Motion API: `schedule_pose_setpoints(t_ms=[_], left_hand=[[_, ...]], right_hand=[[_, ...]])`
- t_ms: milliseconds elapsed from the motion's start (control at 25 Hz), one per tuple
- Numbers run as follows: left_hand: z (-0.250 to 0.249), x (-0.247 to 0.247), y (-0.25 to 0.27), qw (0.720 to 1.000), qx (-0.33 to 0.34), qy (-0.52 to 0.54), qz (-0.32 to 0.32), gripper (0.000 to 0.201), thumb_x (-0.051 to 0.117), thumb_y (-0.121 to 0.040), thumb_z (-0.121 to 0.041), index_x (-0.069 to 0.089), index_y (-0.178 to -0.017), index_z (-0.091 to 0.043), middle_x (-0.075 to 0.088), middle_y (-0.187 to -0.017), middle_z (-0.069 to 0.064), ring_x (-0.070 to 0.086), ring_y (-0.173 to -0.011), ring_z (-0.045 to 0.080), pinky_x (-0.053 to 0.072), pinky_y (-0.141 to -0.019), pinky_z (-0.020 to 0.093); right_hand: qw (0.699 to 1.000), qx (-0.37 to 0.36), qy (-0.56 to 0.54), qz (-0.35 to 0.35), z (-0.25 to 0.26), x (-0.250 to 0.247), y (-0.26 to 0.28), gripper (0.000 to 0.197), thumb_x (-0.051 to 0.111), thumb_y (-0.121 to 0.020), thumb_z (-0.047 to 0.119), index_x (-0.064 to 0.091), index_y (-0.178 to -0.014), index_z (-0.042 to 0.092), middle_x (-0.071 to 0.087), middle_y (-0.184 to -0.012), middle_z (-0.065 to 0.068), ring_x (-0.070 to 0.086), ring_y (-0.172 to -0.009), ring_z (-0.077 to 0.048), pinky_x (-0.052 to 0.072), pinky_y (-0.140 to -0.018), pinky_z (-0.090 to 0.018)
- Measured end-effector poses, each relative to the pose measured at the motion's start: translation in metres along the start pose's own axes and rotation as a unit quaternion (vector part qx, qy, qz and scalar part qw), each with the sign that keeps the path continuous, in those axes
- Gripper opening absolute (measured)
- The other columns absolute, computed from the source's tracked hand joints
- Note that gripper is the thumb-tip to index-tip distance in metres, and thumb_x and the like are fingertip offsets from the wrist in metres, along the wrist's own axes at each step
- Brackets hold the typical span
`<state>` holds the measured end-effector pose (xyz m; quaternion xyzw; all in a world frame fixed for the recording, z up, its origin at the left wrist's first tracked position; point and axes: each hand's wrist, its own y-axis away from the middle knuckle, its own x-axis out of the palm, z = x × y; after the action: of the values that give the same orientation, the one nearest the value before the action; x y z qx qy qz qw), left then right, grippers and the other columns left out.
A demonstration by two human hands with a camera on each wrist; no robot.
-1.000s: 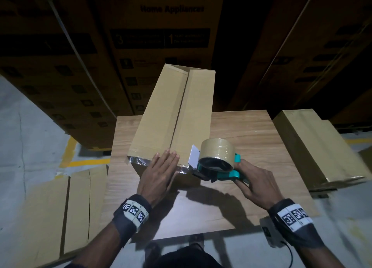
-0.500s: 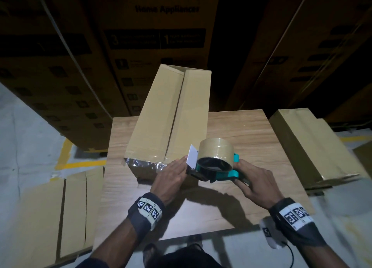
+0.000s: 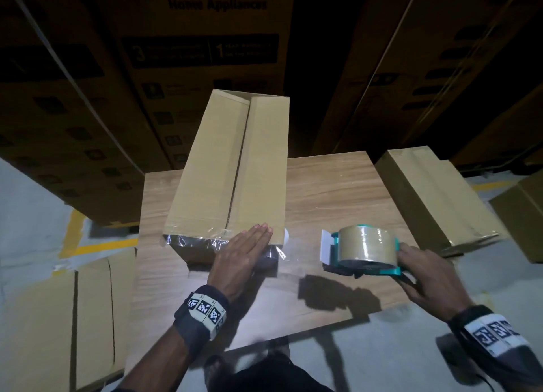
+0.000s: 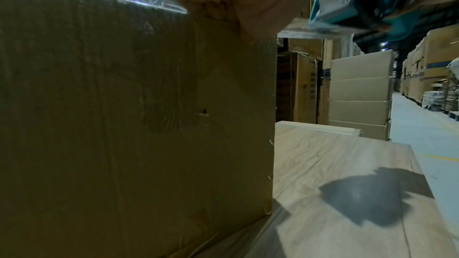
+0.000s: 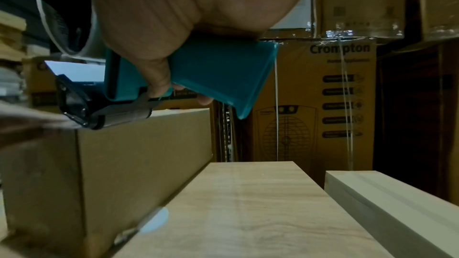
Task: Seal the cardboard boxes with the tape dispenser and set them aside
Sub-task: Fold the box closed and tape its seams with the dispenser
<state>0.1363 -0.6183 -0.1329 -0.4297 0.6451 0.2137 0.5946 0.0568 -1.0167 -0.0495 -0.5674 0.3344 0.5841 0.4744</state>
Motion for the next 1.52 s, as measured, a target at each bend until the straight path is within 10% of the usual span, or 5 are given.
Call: schedule_pose_setpoints(t_ms=[800, 1000, 1120, 1320, 1520], left_hand=[[-0.011, 0.003, -0.002, 0.998, -0.040, 0.051, -0.011, 0.099, 0.070, -0.057, 0.024, 0.054, -0.147, -0.012, 0.054, -0.149, 0.008, 0.054, -0.137, 0.024, 0.036, -0.115, 0.049], [-0.018, 0.005, -0.006, 0.999, -0.039, 0.023, 0.010, 0.102, 0.080, -0.054, 0.018, 0.054, -0.147, -0.014, 0.055, -0.149, 0.007, 0.055, -0.136, 0.023, 0.032, -0.114, 0.051], [-0.026, 0.007, -0.010, 0.997, -0.057, 0.037, 0.035, 0.100, 0.082, -0.059, 0.011, 0.050, -0.149, -0.015, 0.052, -0.151, 0.007, 0.052, -0.138, 0.022, 0.029, -0.115, 0.048], [-0.048, -0.012, -0.029, 0.990, -0.047, 0.053, 0.124, 0.077, 0.051, -0.105, -0.039, -0.001, -0.160, -0.022, -0.007, -0.163, -0.001, 0.004, -0.157, 0.016, -0.003, -0.125, 0.034], [0.003, -0.071, 0.013, 0.977, -0.124, 0.166, -0.044, 0.053, 0.051, -0.102, -0.040, 0.037, -0.153, -0.032, 0.033, -0.162, -0.004, 0.030, -0.151, 0.015, 0.025, -0.125, 0.045]], right_hand=[[0.983, 0.007, 0.056, 0.173, 0.044, 0.101, -0.050, 0.048, 0.057, -0.092, 0.037, 0.036, -0.135, 0.044, 0.068, -0.122, 0.006, 0.070, -0.089, -0.025, 0.048, -0.062, -0.032], [0.914, 0.266, -0.111, 0.286, 0.060, 0.115, -0.021, 0.048, 0.061, -0.087, 0.040, 0.043, -0.130, 0.050, 0.070, -0.113, 0.004, 0.068, -0.099, -0.027, 0.052, -0.079, -0.034], [0.779, 0.419, -0.432, 0.177, 0.062, 0.164, 0.002, 0.047, 0.068, -0.081, 0.018, 0.056, -0.118, 0.044, 0.076, -0.096, -0.001, 0.074, -0.083, -0.026, 0.062, -0.077, -0.047], [0.648, 0.510, -0.554, 0.119, 0.072, 0.229, 0.007, 0.052, 0.072, -0.090, 0.008, 0.046, -0.134, 0.018, 0.071, -0.106, -0.017, 0.071, -0.088, -0.030, 0.057, -0.079, -0.046], [0.820, 0.457, -0.190, 0.288, 0.072, 0.179, 0.001, 0.054, 0.069, -0.085, 0.059, 0.057, -0.125, 0.025, 0.069, -0.123, -0.007, 0.067, -0.105, -0.025, 0.053, -0.094, -0.035]])
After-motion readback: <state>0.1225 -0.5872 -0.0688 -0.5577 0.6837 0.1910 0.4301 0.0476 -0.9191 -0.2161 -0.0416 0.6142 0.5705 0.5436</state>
